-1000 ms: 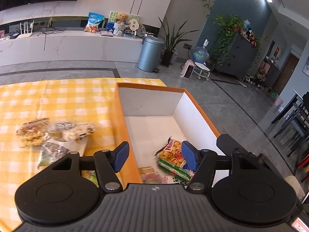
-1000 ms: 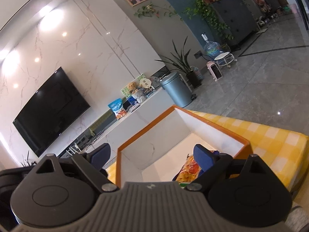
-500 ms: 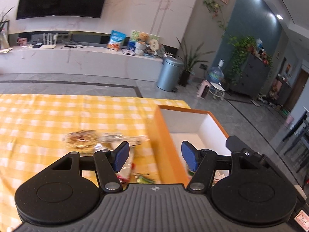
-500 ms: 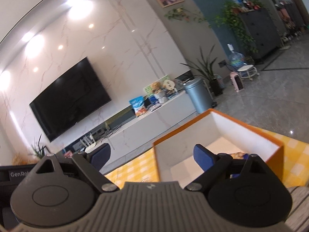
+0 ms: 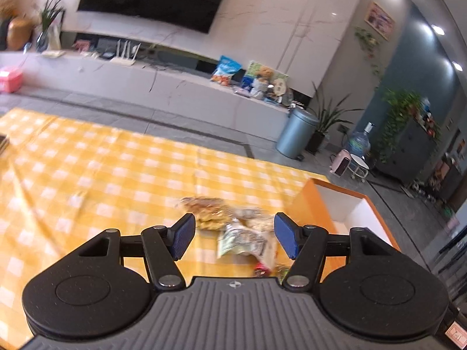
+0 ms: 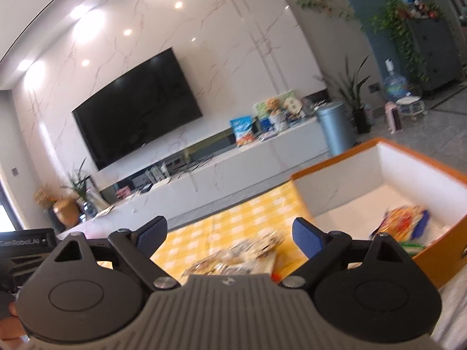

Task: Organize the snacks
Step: 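Move both open tools back over the snack pile, then grasp the green raisin pack with the right tool, then hold the raisin pack with the right tool while the left tool grasps the cola candy bottle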

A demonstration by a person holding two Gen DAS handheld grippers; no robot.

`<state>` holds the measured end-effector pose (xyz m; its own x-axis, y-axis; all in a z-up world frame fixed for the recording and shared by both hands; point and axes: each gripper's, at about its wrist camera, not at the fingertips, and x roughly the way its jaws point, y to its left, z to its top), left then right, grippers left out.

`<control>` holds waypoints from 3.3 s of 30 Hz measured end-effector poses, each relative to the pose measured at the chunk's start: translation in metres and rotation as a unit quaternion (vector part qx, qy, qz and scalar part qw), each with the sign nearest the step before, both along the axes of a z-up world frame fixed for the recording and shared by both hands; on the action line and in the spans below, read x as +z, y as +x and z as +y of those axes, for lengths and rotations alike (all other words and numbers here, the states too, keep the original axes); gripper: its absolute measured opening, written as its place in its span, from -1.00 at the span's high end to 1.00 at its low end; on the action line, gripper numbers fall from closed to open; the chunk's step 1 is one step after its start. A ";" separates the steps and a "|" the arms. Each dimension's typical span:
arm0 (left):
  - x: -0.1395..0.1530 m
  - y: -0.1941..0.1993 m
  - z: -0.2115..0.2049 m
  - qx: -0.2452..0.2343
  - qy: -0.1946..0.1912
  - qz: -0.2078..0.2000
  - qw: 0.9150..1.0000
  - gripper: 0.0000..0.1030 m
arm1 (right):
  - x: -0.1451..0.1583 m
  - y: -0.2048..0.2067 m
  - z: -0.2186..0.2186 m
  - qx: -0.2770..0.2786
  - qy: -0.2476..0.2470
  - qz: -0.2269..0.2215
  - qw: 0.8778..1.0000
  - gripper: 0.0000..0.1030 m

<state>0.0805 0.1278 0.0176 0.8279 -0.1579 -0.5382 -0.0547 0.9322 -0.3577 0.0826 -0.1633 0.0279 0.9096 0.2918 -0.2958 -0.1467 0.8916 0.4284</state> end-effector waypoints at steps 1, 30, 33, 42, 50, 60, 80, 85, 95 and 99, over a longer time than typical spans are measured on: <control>-0.005 0.002 0.005 0.001 -0.008 0.004 1.000 -0.42 | -0.004 0.001 0.006 0.007 0.001 0.006 1.000 -0.77; -0.107 0.046 0.030 -0.014 -0.063 0.114 0.991 -0.42 | -0.129 0.066 0.039 -0.165 -0.078 0.226 0.957 -0.44; -0.106 0.046 0.028 -0.011 -0.059 0.117 0.991 -0.42 | -0.127 0.064 0.037 -0.165 -0.073 0.217 0.959 -0.20; -0.103 0.044 0.027 -0.022 -0.063 0.119 0.991 -0.42 | -0.111 0.046 0.044 -0.088 -0.101 0.234 0.963 0.40; -0.104 0.044 0.025 -0.021 -0.052 0.124 0.991 -0.42 | -0.114 0.052 0.029 -0.117 -0.053 0.238 0.963 -0.51; -0.116 0.049 0.006 -0.020 -0.041 0.142 0.989 -0.41 | -0.131 0.083 0.046 -0.149 -0.078 0.240 0.956 -0.69; -0.115 0.042 -0.040 -0.143 0.071 0.066 0.985 -0.49 | -0.121 0.041 0.022 -0.109 -0.018 0.244 0.963 0.08; -0.116 0.041 -0.068 -0.185 0.159 0.025 0.970 -0.31 | -0.125 0.047 0.013 -0.103 0.024 0.270 0.957 0.09; -0.132 0.090 -0.063 -0.290 0.109 0.061 0.949 -0.24 | -0.124 0.039 0.010 -0.087 0.030 0.265 0.960 0.08; -0.142 0.099 -0.078 -0.311 0.136 0.077 0.938 -0.24 | -0.124 0.040 0.009 -0.082 0.039 0.268 0.959 0.08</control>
